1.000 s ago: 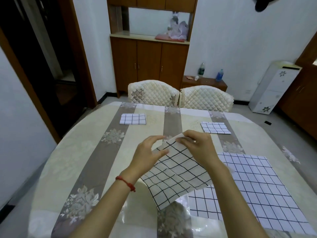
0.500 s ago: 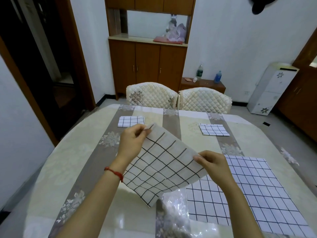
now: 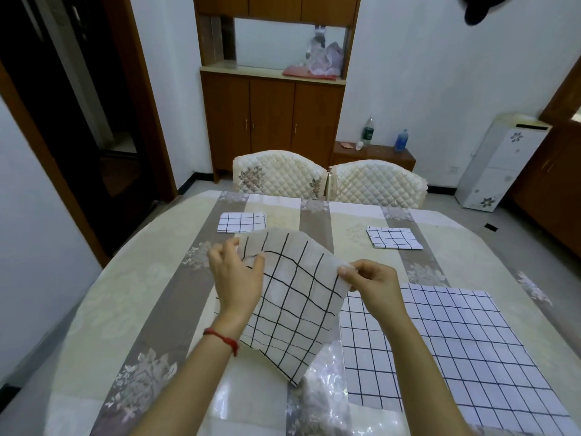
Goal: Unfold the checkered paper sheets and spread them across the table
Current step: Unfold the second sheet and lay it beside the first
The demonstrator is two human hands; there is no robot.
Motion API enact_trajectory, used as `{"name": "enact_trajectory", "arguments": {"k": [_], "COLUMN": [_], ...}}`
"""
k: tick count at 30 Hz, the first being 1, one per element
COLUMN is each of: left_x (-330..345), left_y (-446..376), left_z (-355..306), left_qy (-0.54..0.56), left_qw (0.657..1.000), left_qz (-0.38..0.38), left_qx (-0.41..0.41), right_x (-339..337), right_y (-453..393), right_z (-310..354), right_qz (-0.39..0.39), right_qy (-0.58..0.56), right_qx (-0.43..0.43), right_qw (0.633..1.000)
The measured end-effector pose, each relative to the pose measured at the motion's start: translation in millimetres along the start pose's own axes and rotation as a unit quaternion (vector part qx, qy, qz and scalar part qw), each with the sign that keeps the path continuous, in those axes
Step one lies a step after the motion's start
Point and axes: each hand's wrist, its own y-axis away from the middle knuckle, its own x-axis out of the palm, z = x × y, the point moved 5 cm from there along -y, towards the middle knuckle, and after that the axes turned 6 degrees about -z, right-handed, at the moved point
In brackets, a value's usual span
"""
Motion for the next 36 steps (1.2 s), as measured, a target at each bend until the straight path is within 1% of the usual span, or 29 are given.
{"name": "enact_trajectory", "arguments": {"k": [2,5,9,13,14,15,16,17,19,20,22,25,29,32,34,36], "left_x": [3.6,3.9,4.7,-4.5,-5.5,-5.2,-2.9,1.1,13.0,17.5,22.3,25.7,25.0,24.0,23.9,24.0], "left_y": [14.2,25.2,20.1,20.1,22.8,26.6,30.1,33.0,37.5,39.9,43.6,47.4,45.3,45.1,45.9,46.0], "left_z": [-7.9,-19.5,-24.0,-36.7,-42.8,-49.1,-53.3,-55.5,-53.5,-51.3,-49.3,-47.9,-39.4,-35.1,-33.5,-30.4], "left_qy": [-0.016,-0.041,0.0,-0.025,-0.015,0.004,0.031,0.058,0.112,0.141,0.189,0.253,0.276,0.294,0.309,0.316], "left_qw": [0.999,0.992,0.991,0.974,0.969,0.967,0.969,0.974,0.978,0.972,0.956,0.923,0.909,0.901,0.898,0.9], "left_qz": [-0.002,-0.04,0.007,-0.043,-0.042,-0.023,0.01,0.055,0.152,0.184,0.22,0.256,0.249,0.25,0.248,0.238], "left_qx": [0.039,0.116,0.13,0.223,0.243,0.254,0.245,0.211,0.092,0.032,-0.051,-0.14,-0.191,-0.199,-0.192,-0.183], "right_x": [8.4,16.7,18.8,14.6,14.4,14.8,15.6,17.1,21.3,23.7,28.9,34.9,37.2,36.8,36.5,34.6], "right_y": [-0.5,0.1,0.8,2.2,2.2,2.3,2.2,1.9,2.9,4.1,6.3,8.0,9.9,10.3,9.5,8.0], "right_z": [4.5,10.5,15.9,21.4,24.1,27.4,30.8,33.4,37.6,38.1,36.8,32.7,30.4,29.0,27.1,24.1], "right_qz": [0.002,-0.004,-0.01,-0.015,-0.016,-0.018,-0.018,-0.016,-0.006,0.002,0.02,0.046,0.077,0.093,0.088,0.063], "right_qy": [-0.001,0.002,0.003,0.03,0.032,0.029,0.025,0.022,0.023,0.03,0.048,0.072,0.058,0.047,0.039,0.033], "right_qx": [-0.001,-0.014,-0.026,-0.049,-0.056,-0.063,-0.07,-0.077,-0.092,-0.099,-0.108,-0.113,-0.105,-0.098,-0.096,-0.098], "right_qw": [1.0,1.0,1.0,0.998,0.998,0.997,0.997,0.997,0.995,0.995,0.993,0.99,0.99,0.99,0.991,0.993]}}
